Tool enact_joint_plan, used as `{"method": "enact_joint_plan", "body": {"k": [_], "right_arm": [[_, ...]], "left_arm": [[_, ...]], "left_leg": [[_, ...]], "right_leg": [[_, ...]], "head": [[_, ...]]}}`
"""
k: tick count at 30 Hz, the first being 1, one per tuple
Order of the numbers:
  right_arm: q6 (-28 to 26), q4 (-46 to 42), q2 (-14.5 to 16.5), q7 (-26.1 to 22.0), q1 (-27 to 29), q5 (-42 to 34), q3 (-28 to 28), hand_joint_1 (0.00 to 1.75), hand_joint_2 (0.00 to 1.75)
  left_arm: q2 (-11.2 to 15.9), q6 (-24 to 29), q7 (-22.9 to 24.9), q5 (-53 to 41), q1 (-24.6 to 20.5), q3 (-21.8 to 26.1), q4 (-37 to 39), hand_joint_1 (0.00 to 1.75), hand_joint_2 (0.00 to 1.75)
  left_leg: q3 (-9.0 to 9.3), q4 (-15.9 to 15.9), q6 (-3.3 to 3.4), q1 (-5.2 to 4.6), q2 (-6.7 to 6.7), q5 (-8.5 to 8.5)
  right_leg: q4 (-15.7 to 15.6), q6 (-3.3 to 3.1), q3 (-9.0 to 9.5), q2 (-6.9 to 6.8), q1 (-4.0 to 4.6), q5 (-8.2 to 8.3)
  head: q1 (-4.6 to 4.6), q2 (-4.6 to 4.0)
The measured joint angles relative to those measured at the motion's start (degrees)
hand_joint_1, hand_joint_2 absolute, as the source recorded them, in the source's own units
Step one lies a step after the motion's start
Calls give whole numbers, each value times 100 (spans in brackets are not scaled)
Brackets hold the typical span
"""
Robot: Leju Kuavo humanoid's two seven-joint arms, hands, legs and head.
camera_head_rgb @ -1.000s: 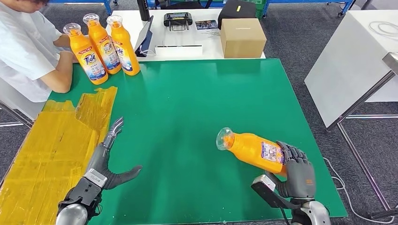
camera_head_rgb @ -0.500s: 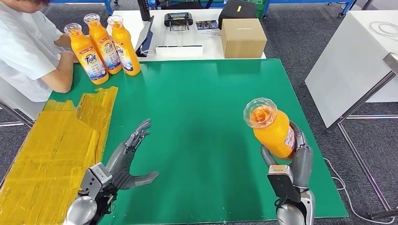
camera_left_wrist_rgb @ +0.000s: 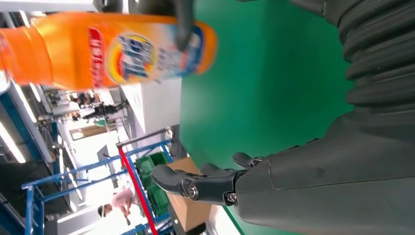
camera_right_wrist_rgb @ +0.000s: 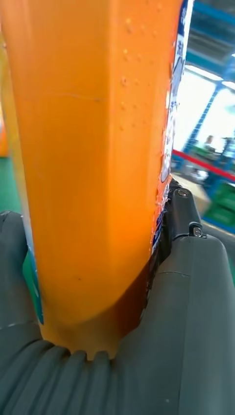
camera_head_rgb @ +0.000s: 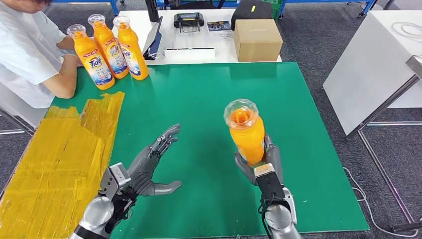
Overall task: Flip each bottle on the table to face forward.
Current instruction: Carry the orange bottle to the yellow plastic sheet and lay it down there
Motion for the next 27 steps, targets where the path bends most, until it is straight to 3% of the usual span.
{"method": "enact_joint_plan", "body": {"k": [27], "right_arm": [[300, 1111, 375, 18, -647, -130, 1727, 175, 175]], "left_arm": [[-89, 162, 111, 234, -490, -274, 485, 0, 175]], "left_leg": [[-4, 0, -1, 1, 0, 1]], "right_leg": [[1, 0, -5, -1, 0, 0]], "head": [[1, 0]]}}
